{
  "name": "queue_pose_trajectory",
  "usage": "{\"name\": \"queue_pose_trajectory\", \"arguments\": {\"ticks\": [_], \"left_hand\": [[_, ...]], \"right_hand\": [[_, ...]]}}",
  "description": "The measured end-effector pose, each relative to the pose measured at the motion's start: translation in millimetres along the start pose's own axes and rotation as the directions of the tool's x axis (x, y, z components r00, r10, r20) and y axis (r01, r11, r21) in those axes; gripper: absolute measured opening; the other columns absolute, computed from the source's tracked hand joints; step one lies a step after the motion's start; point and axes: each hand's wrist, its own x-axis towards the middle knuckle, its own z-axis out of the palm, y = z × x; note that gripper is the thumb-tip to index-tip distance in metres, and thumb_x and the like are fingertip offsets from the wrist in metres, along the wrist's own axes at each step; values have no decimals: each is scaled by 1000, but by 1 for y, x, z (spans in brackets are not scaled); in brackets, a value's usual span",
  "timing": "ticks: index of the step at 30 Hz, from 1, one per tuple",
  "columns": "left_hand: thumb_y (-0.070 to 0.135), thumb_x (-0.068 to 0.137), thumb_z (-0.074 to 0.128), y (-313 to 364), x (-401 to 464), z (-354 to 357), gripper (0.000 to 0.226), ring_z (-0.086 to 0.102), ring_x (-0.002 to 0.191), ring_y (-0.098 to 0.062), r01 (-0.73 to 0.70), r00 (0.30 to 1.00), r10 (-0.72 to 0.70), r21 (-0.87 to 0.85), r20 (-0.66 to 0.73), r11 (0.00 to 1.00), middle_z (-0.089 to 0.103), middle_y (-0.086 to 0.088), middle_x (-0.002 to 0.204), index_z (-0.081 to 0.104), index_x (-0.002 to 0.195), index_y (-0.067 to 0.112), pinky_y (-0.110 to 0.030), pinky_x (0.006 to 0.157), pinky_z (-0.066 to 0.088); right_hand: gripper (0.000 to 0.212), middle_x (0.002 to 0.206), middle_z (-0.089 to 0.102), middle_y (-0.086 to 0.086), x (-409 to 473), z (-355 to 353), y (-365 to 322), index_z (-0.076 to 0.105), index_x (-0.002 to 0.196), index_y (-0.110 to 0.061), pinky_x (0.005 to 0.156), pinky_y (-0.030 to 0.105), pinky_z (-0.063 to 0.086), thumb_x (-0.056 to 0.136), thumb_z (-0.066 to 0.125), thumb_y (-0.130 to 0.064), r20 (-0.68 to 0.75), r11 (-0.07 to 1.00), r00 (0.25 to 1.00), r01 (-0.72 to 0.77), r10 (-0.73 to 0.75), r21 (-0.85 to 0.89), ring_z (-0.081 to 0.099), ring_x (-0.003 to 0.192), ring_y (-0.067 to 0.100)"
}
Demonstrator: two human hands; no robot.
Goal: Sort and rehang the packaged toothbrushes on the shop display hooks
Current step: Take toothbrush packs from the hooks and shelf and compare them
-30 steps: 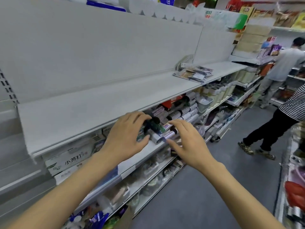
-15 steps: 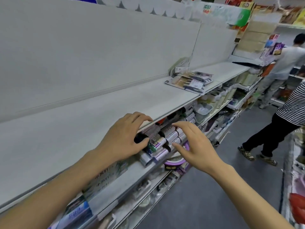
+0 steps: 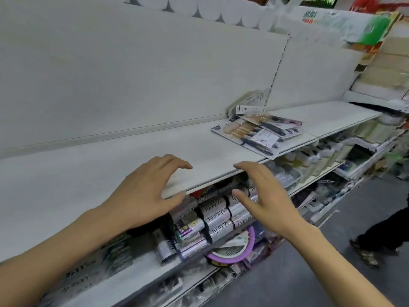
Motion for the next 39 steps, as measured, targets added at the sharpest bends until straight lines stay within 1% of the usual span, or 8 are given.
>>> {"name": "queue_pose_trajectory", "arguments": {"ticks": [5,9,18,22,27,31,35,39], "left_hand": [[57,88,46,31,73,26,49,45,121,-5,171,985,-168,57,-47,984,45,24,135,44,135,44,-31,95,45],[61,95,44,51,136,42,52,43,128,-13,312,950,-300,230,-87,922,47,15,140,50,139,34,-34,98,43],[83,86,15,60,235,99,93,45,126,-26,499,815,-579,487,17,717,53,-2,139,69,119,15,-42,102,39],[83,85,26,60,257,119,93,33,139,-27,611,752,-657,309,60,728,43,-8,148,53,139,12,-42,112,31],[80,76,47,57,275,123,82,16,148,-21,672,736,-663,-34,136,739,41,-1,152,49,143,32,-33,121,3],[73,52,61,53,279,134,101,26,141,-21,712,648,-762,-359,5,603,52,2,140,52,139,23,-28,106,26],[40,53,80,62,283,134,91,63,114,-17,602,602,-798,-669,20,437,68,-7,124,45,132,10,-38,100,50],[16,76,86,76,285,131,73,68,97,-16,529,604,-796,-736,-23,423,69,-1,112,38,130,15,-34,88,53]], "right_hand": [[48,140,51,-2,45,-27,93,48,141,-17,106,24,34,98,63,-31,-42,999,999,34,-34,13,43,131,14],[49,139,52,4,83,-47,169,49,141,-15,100,29,36,95,66,-23,-83,1000,997,5,-6,-13,45,129,22],[61,139,52,15,144,-66,300,48,142,-8,107,44,37,83,63,0,-109,982,981,-167,158,-84,43,129,35],[57,142,52,18,161,-62,329,47,144,-5,109,46,37,88,58,-3,-41,970,973,-229,227,-82,44,132,37],[39,127,65,11,168,-48,337,61,132,-12,90,37,44,93,54,-7,-26,974,974,-226,225,-28,55,118,32],[28,116,69,5,171,-43,344,69,118,-15,80,32,38,93,59,-8,-104,982,977,-187,185,-15,55,112,30],[20,108,70,3,174,-37,346,73,110,-16,81,41,46,94,63,-10,-143,994,985,-104,99,-25,55,101,30],[16,103,70,2,170,-36,345,75,106,-16,77,39,45,93,67,-12,-181,998,981,-68,68,7,54,95,29]]}}
